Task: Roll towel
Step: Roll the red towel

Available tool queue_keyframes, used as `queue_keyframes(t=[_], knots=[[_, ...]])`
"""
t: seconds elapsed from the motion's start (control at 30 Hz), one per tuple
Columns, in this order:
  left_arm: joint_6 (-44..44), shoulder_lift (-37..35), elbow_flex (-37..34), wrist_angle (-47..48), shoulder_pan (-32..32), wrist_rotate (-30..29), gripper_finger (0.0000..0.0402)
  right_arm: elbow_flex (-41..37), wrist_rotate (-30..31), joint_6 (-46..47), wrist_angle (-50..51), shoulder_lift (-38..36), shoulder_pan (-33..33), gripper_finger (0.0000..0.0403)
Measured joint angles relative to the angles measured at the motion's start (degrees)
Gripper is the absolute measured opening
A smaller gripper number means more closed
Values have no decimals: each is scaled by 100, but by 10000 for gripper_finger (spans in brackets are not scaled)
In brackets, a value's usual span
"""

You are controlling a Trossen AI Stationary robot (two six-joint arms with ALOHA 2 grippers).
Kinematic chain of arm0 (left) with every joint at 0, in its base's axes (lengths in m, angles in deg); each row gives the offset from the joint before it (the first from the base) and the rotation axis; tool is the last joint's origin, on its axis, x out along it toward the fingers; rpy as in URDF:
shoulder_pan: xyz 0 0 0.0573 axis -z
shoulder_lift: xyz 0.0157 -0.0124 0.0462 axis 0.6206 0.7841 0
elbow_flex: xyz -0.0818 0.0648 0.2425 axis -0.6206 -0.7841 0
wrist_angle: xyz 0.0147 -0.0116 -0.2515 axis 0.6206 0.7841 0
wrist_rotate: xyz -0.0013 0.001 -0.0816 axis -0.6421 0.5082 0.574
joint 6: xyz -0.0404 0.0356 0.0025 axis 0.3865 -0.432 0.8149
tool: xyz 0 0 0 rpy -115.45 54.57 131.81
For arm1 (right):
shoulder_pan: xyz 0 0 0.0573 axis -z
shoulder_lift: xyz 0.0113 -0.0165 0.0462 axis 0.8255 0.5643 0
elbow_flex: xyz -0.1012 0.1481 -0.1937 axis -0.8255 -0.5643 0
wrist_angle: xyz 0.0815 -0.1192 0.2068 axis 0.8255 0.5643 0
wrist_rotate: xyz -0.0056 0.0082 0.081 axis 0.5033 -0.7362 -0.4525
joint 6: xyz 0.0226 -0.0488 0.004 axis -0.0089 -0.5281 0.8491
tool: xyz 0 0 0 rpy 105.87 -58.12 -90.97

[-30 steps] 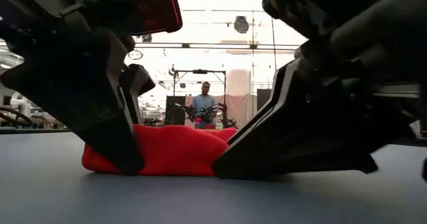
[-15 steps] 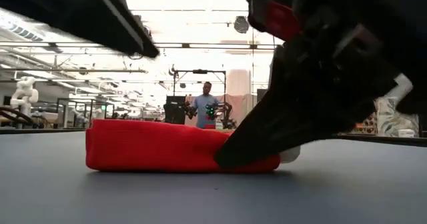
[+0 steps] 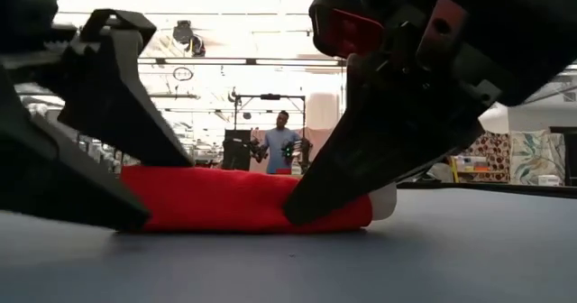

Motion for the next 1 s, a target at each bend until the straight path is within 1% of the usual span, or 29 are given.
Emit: queue_keyframes(t=[0.1,0.17,0.3,0.4,0.5,0.53,0.6,0.73,0.8,0.83,0.93,1.0], knots=[[2,81,4,34,-55,2,190,5,-166,96,-8,-9,6,42],[9,88,4,30,-113,0,171,7,-162,128,-2,-9,2,42],[170,88,6,54,-243,25,124,7,-199,-20,-5,-9,-2,43],[479,86,10,168,-395,326,73,11,-385,-288,-24,-13,-6,45],[789,47,25,184,-527,685,23,13,-382,-511,-26,-13,-57,57],[953,17,25,196,-565,800,16,13,-386,-690,-15,-40,-88,64],[1233,-27,27,153,-665,1182,19,9,-445,-1059,17,-86,-178,84],[1353,-166,28,120,-817,1837,31,-2,-509,-1702,59,-300,-438,138],[1361,-216,23,121,-896,2152,30,-2,-263,-1862,100,-409,-612,165],[1371,-227,23,118,-944,2325,29,6,9,-1870,120,-443,-720,177],[1376,-238,25,-3,-1110,2952,28,7,1113,-1979,186,-452,-1069,200],[1437,-238,25,-105,-1228,3340,28,7,1864,-1946,174,-424,-1269,206]])
